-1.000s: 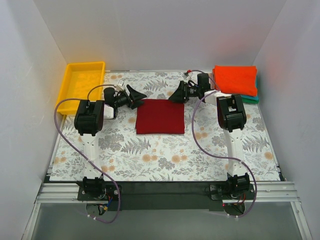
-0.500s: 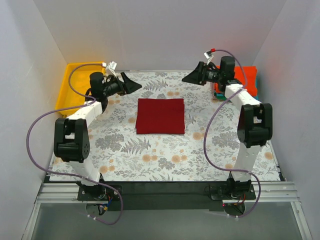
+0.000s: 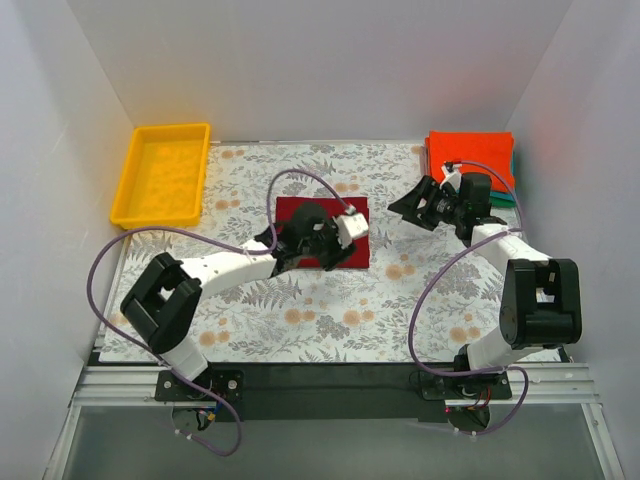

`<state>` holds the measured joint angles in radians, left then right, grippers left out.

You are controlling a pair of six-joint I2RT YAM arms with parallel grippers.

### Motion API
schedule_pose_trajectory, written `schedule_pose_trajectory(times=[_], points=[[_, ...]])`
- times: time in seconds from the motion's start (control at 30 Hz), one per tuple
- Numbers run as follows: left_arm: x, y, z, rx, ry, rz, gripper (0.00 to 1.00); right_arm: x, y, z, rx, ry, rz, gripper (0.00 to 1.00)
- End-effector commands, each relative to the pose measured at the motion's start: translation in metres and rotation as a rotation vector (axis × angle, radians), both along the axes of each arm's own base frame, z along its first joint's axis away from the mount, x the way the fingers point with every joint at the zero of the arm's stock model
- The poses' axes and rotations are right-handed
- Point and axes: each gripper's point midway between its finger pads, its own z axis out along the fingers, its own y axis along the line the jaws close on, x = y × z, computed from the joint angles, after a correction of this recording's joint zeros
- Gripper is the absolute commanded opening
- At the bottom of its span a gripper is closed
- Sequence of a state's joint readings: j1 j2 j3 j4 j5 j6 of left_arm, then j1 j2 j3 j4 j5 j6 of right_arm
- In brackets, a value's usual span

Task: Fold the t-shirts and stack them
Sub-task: Neatly place the folded tshirt to the corner

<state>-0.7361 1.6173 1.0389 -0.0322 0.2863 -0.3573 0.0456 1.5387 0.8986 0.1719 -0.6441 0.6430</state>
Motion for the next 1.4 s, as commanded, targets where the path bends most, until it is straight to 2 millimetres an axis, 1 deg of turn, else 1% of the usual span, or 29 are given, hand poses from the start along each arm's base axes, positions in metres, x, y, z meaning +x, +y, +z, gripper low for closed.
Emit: schedule_pose_trajectory(times=[0.0, 0.03, 0.07, 0.1, 0.13, 0.2, 0.23, 0.27, 0.33, 0.37, 0.47, 0.57, 0.63, 0.73, 0.8, 0.83, 1.0, 1.07, 1.17, 1.23, 1.3, 1.33, 1.37], points=[[0.004, 0.004, -0.022, 0.236, -0.263, -0.105, 0.45, -0.002, -0.010, -0.003, -0.014, 0.000, -0.062, 0.78], [0.003, -0.003, -0.028, 0.235, -0.283, -0.127, 0.45, -0.005, -0.011, -0.009, -0.008, 0.018, -0.057, 0.75], [-0.003, -0.011, -0.030, 0.229, -0.297, -0.168, 0.45, -0.007, -0.011, -0.013, -0.008, 0.031, -0.057, 0.75], [-0.002, -0.018, -0.029, 0.219, -0.329, -0.194, 0.45, -0.008, -0.011, -0.017, -0.008, 0.041, -0.055, 0.75], [-0.002, -0.022, -0.037, 0.225, -0.332, -0.217, 0.45, -0.012, -0.012, -0.024, -0.004, 0.063, -0.054, 0.75], [-0.004, -0.034, -0.039, 0.218, -0.380, -0.262, 0.43, -0.013, -0.013, -0.029, 0.001, 0.082, -0.059, 0.75], [-0.004, -0.037, -0.041, 0.218, -0.391, -0.274, 0.43, -0.015, -0.013, -0.034, 0.006, 0.101, -0.060, 0.76], [-0.006, -0.041, -0.052, 0.232, -0.388, -0.293, 0.43, -0.016, -0.013, -0.036, 0.014, 0.116, -0.068, 0.77], [-0.005, -0.048, -0.056, 0.235, -0.403, -0.312, 0.43, -0.014, -0.015, -0.042, 0.016, 0.146, -0.095, 0.78], [-0.007, -0.051, -0.063, 0.243, -0.396, -0.328, 0.44, -0.015, -0.015, -0.044, 0.030, 0.172, -0.112, 0.78], [-0.014, -0.059, -0.067, 0.241, -0.403, -0.378, 0.43, -0.013, -0.017, -0.051, 0.050, 0.218, -0.145, 0.77], [-0.024, -0.061, -0.073, 0.239, -0.394, -0.422, 0.43, -0.012, -0.017, -0.054, 0.060, 0.239, -0.148, 0.76], [-0.026, -0.060, -0.079, 0.251, -0.390, -0.431, 0.42, -0.012, -0.016, -0.056, 0.065, 0.247, -0.144, 0.76], [-0.023, -0.061, -0.089, 0.264, -0.387, -0.421, 0.38, -0.012, -0.016, -0.056, 0.061, 0.244, -0.141, 0.76], [-0.021, -0.062, -0.092, 0.270, -0.389, -0.416, 0.37, -0.013, -0.017, -0.061, 0.056, 0.256, -0.151, 0.75], [-0.020, -0.061, -0.101, 0.285, -0.383, -0.422, 0.36, -0.014, -0.017, -0.063, 0.055, 0.263, -0.150, 0.75], [-0.012, -0.064, -0.106, 0.298, -0.409, -0.402, 0.33, -0.017, -0.015, -0.072, 0.067, 0.299, -0.144, 0.74], [-0.011, -0.064, -0.109, 0.301, -0.402, -0.397, 0.28, -0.018, -0.016, -0.074, 0.066, 0.308, -0.150, 0.73], [-0.007, -0.066, -0.107, 0.296, -0.395, -0.379, 0.24, -0.020, -0.017, -0.081, 0.059, 0.320, -0.160, 0.73], [-0.008, -0.069, -0.105, 0.286, -0.374, -0.380, 0.14, -0.021, -0.015, -0.084, 0.066, 0.322, -0.149, 0.72], [-0.010, -0.071, -0.096, 0.261, -0.342, -0.380, 0.04, -0.021, -0.013, -0.086, 0.081, 0.330, -0.146, 0.69], [-0.013, -0.076, -0.089, 0.220, -0.315, -0.383, 0.00, -0.021, -0.013, -0.087, 0.088, 0.335, -0.147, 0.64], [-0.013, -0.076, -0.082, 0.195, -0.300, -0.375, 0.00, -0.020, -0.011, -0.087, 0.096, 0.331, -0.143, 0.61]])
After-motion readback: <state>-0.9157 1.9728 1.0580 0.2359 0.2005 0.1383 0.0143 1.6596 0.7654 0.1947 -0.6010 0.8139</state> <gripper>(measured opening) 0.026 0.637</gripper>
